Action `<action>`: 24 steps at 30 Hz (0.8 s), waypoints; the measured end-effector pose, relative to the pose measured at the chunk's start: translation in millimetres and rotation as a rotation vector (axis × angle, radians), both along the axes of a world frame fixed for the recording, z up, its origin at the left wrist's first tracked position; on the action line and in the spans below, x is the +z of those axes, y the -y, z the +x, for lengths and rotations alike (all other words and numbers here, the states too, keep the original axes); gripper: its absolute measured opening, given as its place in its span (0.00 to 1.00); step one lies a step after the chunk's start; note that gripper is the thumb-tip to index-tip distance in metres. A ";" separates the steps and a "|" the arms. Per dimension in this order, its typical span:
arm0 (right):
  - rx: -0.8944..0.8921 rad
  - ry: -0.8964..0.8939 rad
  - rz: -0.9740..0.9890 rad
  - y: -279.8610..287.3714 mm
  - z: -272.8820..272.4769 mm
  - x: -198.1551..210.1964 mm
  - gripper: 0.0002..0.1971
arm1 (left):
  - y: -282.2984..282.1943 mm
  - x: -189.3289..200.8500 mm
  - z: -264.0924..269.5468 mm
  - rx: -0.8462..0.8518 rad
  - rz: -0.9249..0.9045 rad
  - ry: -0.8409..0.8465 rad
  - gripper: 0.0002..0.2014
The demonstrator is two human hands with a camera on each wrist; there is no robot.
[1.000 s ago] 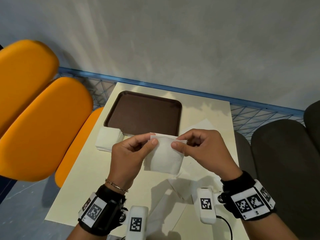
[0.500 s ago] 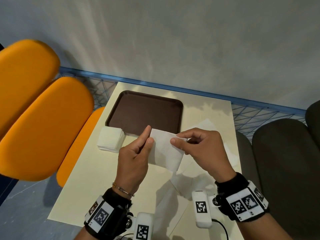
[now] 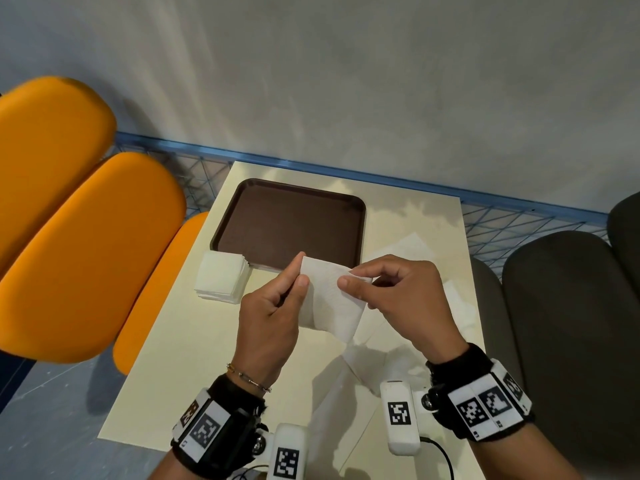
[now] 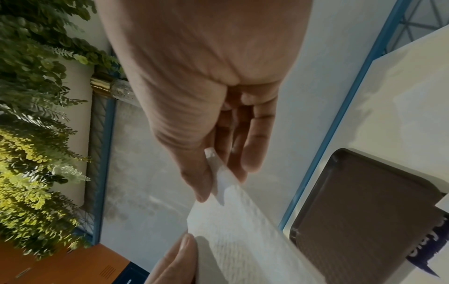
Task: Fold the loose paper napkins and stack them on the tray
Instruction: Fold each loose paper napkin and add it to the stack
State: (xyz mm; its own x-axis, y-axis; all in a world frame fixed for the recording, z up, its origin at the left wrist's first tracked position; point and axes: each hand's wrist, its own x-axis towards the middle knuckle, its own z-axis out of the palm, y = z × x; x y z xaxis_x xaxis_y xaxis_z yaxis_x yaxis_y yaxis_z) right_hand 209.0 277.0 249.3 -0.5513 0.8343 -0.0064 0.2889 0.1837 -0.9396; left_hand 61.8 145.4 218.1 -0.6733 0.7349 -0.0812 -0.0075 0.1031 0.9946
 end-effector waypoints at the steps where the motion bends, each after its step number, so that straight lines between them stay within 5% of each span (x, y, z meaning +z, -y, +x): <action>1: -0.003 0.003 0.000 0.0 -0.2 -0.3 0.05 | 0.1 -0.3 -0.9 0.000 0.003 0.006 0.17; 13: 0.001 -0.200 -0.355 -11.5 2.3 -7.3 0.14 | 1.3 6.1 -8.2 0.017 0.031 0.186 0.12; 24: 0.042 -0.231 -0.306 -18.5 10.9 -13.6 0.11 | -1.2 0.9 2.5 0.019 0.012 0.248 0.07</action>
